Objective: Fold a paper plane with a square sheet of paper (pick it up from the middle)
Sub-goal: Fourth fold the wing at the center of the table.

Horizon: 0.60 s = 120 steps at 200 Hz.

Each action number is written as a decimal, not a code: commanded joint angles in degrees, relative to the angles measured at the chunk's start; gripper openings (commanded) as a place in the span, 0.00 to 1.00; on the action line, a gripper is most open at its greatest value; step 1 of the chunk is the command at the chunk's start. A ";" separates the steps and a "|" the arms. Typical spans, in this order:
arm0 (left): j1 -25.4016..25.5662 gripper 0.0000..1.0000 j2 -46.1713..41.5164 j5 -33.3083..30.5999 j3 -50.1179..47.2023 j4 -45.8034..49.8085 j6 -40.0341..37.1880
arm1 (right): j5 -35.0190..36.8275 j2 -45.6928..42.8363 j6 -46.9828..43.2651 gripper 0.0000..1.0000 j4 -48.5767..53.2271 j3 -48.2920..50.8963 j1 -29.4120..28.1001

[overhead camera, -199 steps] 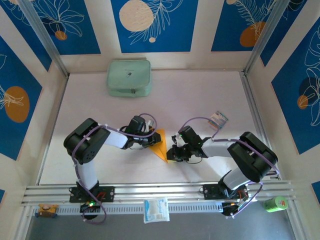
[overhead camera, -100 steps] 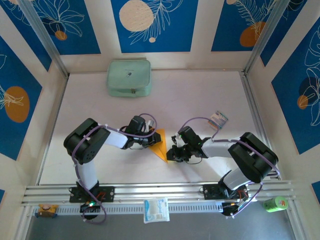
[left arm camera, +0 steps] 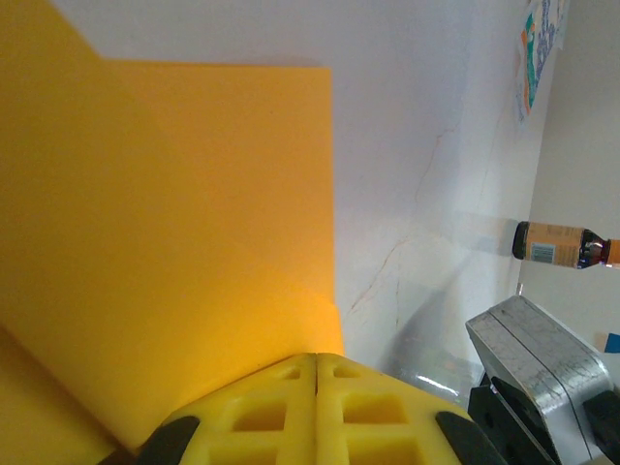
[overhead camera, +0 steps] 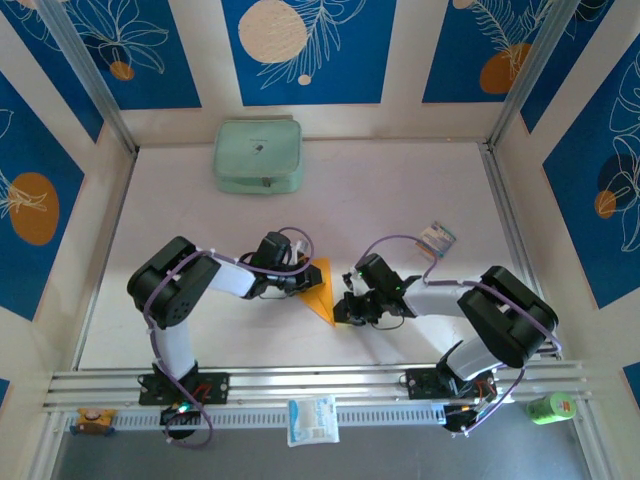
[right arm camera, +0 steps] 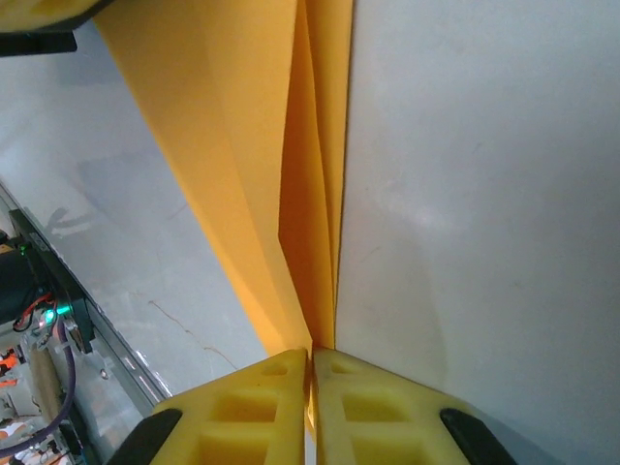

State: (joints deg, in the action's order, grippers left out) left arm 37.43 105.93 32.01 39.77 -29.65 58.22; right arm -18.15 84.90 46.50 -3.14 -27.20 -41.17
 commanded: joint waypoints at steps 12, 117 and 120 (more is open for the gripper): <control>0.27 0.04 1.73 -0.79 -1.28 1.44 -0.01 | -0.04 -1.34 -0.14 0.11 6.04 2.04 -0.76; 0.27 0.03 1.54 -0.98 -1.54 1.26 0.03 | 2.21 -6.45 0.39 0.18 9.86 0.31 -0.52; 0.28 0.03 1.54 -0.98 -1.54 1.34 -0.09 | 2.36 -7.05 0.36 0.18 10.05 0.04 -0.35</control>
State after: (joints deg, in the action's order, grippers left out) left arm 37.43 105.93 32.14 39.46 -30.28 58.22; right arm -17.43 82.11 46.65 0.38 -26.61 -41.60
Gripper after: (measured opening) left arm 0.064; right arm 0.158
